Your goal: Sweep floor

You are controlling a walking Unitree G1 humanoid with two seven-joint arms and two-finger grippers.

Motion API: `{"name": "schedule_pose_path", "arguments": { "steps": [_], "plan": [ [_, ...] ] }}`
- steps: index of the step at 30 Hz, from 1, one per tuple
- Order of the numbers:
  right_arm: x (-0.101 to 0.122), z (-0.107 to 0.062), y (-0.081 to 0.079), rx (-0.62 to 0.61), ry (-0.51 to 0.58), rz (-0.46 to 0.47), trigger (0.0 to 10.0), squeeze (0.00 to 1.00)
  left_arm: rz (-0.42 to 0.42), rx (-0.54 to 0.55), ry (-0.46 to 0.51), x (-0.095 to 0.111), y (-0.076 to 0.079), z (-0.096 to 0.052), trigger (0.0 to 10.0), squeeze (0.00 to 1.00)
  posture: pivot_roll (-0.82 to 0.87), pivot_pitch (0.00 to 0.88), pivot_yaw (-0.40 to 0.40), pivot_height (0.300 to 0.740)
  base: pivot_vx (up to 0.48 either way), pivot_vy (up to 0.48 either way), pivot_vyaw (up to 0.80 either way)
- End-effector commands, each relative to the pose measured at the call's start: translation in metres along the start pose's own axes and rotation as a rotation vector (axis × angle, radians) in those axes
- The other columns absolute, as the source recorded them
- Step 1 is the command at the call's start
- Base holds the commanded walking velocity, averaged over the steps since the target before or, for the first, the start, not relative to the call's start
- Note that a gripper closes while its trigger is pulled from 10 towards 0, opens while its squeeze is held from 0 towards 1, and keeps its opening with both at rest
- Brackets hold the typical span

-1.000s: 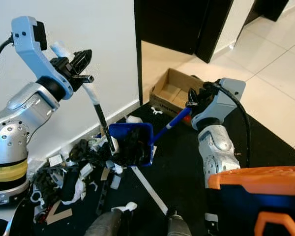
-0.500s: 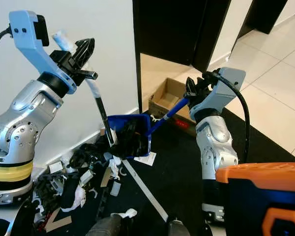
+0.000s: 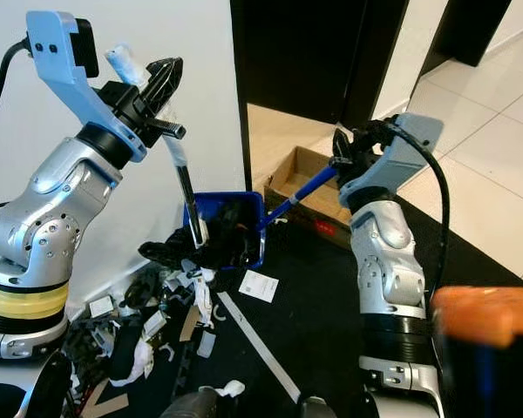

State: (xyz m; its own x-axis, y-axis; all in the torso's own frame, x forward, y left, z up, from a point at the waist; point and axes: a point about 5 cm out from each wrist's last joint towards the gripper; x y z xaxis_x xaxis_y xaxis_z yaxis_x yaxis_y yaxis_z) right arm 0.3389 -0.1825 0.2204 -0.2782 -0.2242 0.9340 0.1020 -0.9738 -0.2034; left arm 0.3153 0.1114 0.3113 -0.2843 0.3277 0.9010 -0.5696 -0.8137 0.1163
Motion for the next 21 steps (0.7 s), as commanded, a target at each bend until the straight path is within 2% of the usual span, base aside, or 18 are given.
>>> {"name": "schedule_pose_path", "arguments": {
  "steps": [1,13,16,21],
  "plan": [
    [0.017,0.005,-0.011,0.060,0.112,0.071,10.0,0.00,0.018,0.000,0.027,0.002,0.000,0.001,10.0,0.00,0.11,0.041,0.058,0.740,0.000,0.000,0.00],
    [0.015,0.004,-0.012,0.063,0.104,0.076,10.0,0.00,0.049,0.031,0.005,-0.008,-0.003,0.001,10.0,0.00,0.11,0.047,0.055,0.740,0.000,0.000,0.00],
    [0.015,0.004,-0.012,0.063,0.103,0.076,10.0,0.00,0.048,0.040,0.003,-0.009,-0.004,0.001,10.0,0.00,0.11,0.047,0.055,0.740,0.000,-0.262,0.00],
    [0.014,0.004,-0.012,0.062,0.100,0.076,10.0,0.00,0.058,0.044,-0.003,-0.011,-0.005,0.001,10.0,0.00,0.11,0.051,0.057,0.740,0.295,-0.361,0.00]
  ]
}}
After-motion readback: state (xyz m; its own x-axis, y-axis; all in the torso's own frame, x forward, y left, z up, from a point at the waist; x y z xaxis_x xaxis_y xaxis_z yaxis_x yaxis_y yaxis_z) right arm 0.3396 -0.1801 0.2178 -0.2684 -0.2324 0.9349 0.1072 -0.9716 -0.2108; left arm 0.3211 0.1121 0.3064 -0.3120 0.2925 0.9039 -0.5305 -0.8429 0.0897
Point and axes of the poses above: a point about 5 cm out from each wrist's last joint towards the gripper, its own z axis pointing out of the wrist towards the gripper, its own x axis along the axis of the wrist's last joint, y = z × x, and after that the axes turned 3 degrees about -z, right-handed
